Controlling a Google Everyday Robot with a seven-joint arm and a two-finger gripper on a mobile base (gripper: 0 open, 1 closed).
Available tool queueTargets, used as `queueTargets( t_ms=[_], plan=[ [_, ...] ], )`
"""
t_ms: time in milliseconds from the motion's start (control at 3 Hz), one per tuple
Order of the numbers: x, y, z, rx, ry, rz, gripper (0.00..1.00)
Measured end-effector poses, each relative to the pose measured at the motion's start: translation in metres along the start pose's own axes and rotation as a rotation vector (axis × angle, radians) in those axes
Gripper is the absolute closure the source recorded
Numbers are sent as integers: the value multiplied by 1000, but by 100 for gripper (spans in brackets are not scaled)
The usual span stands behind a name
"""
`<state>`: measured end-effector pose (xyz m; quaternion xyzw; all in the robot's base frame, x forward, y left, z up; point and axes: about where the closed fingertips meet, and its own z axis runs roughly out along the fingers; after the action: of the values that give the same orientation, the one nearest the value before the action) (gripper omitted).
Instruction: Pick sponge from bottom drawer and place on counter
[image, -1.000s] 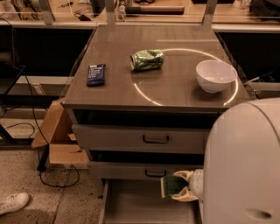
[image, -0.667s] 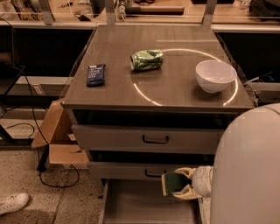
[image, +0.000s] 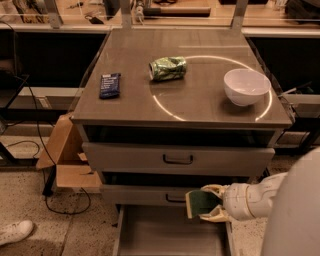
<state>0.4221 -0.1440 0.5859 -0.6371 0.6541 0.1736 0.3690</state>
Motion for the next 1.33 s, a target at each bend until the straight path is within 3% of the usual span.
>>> queueTargets(
  t_ms=[333, 667, 1333],
  plan=[
    [-29, -12, -8, -2, -34, -53, 100],
    [-77, -20, -19, -21, -69, -141, 100],
    [-82, -30, -22, -29, -81, -149, 100]
  ],
)
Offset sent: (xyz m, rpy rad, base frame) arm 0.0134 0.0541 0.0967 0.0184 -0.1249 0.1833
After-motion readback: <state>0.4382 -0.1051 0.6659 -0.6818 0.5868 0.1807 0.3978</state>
